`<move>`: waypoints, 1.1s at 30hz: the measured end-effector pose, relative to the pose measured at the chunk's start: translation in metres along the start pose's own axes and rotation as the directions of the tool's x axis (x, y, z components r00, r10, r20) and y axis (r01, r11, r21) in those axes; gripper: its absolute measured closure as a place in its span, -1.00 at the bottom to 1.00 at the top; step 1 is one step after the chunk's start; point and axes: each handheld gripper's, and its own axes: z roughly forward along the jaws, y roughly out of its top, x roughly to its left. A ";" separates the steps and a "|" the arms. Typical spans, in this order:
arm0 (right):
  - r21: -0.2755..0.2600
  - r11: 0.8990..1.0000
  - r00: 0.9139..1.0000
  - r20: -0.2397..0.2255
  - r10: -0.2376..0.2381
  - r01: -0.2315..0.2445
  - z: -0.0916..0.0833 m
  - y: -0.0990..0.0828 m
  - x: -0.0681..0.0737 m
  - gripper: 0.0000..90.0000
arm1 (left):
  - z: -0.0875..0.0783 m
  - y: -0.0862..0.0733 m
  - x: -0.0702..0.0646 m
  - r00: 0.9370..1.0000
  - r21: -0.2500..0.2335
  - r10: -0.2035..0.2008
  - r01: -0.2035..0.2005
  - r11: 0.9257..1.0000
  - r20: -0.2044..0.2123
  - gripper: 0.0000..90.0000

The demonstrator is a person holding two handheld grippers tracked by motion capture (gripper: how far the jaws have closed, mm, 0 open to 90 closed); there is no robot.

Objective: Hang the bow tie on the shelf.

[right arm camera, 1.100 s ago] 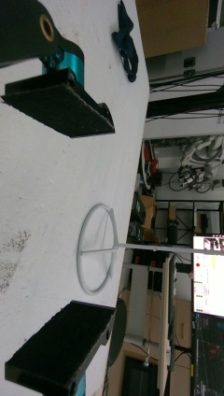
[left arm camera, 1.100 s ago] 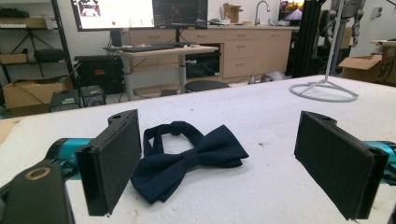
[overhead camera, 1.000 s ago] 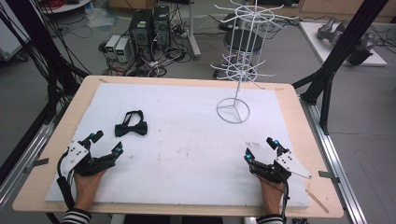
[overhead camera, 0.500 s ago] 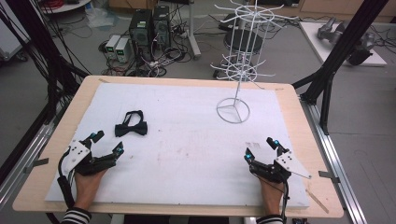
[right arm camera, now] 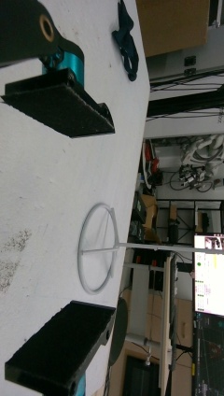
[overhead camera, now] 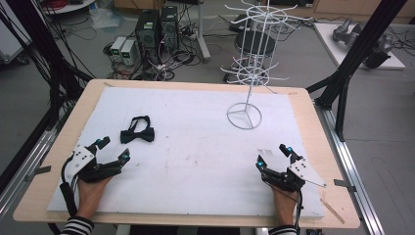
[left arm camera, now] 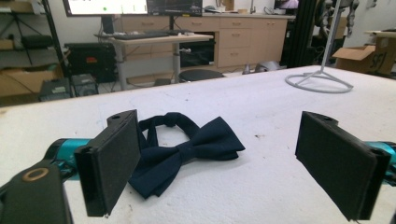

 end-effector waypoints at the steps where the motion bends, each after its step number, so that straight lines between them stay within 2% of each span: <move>1: 0.002 1.000 1.000 0.000 0.000 0.000 0.000 0.000 0.000 -0.78 | 0.001 0.001 0.002 1.000 0.010 -0.015 0.015 1.000 0.009 -0.69; 8: 0.005 1.000 1.000 0.000 0.002 -0.002 0.000 0.000 0.000 -0.78 | 0.005 0.006 0.006 1.000 0.042 -0.002 0.002 0.999 0.016 -0.69; 14: 0.005 1.000 1.000 0.000 0.002 -0.002 0.000 0.000 0.000 -0.78 | 0.009 0.022 0.016 1.000 0.079 -0.009 0.007 0.997 0.025 -0.69; 19: 0.005 1.000 1.000 0.000 0.000 0.000 0.000 0.000 0.000 -0.78 | 0.016 0.037 0.023 0.999 0.121 -0.009 0.003 0.993 0.047 -0.69; 23: 0.007 1.000 1.000 -0.001 0.004 -0.004 0.000 0.000 0.001 -0.78 | 0.025 0.050 0.028 0.998 0.165 -0.002 -0.008 0.986 0.061 -0.69; 33: 0.005 1.000 1.000 -0.001 0.001 -0.001 0.000 0.000 0.000 -0.78 | 0.044 0.063 0.040 0.997 0.257 0.000 -0.019 0.966 0.072 -0.69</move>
